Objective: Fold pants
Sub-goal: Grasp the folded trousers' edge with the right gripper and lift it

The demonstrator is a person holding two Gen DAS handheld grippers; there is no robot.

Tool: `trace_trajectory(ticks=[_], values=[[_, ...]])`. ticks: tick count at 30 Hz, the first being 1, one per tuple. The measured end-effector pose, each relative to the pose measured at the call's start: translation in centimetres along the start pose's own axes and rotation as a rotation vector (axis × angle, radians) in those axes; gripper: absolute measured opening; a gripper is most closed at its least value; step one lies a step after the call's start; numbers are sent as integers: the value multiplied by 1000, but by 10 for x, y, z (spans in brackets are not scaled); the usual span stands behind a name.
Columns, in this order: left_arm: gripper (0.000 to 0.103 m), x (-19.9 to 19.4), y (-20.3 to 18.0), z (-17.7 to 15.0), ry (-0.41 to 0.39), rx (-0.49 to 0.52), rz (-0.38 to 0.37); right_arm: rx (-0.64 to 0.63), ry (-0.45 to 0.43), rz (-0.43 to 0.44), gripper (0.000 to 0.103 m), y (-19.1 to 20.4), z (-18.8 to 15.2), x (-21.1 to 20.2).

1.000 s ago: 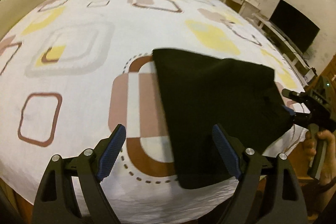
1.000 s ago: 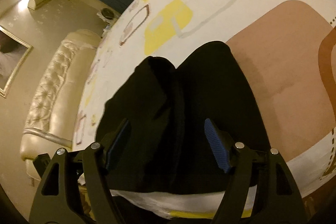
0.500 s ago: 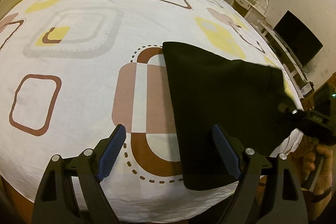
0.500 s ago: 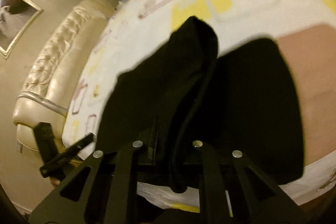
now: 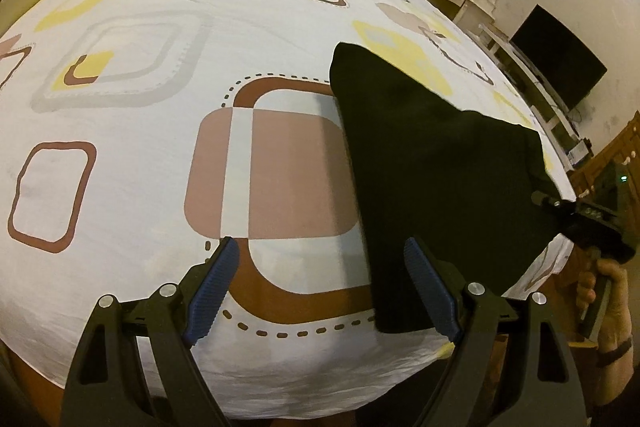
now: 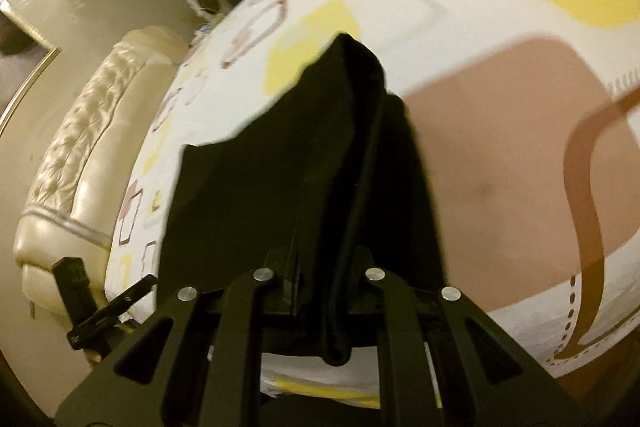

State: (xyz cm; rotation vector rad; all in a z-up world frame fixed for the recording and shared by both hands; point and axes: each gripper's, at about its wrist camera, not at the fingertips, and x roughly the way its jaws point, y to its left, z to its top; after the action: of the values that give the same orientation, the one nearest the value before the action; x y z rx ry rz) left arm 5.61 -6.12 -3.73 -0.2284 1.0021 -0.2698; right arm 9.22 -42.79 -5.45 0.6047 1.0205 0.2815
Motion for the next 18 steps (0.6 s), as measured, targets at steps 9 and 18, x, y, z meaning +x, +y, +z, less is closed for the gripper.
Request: trace_trajectory(ticks=[9,18], values=[[83,9,2,-3,25,-4,-6,83,-19,71,13,-26,-12,11],[83,8,19,-1,40,-57,-104,193,-52,164,34,-50,-15,-7]])
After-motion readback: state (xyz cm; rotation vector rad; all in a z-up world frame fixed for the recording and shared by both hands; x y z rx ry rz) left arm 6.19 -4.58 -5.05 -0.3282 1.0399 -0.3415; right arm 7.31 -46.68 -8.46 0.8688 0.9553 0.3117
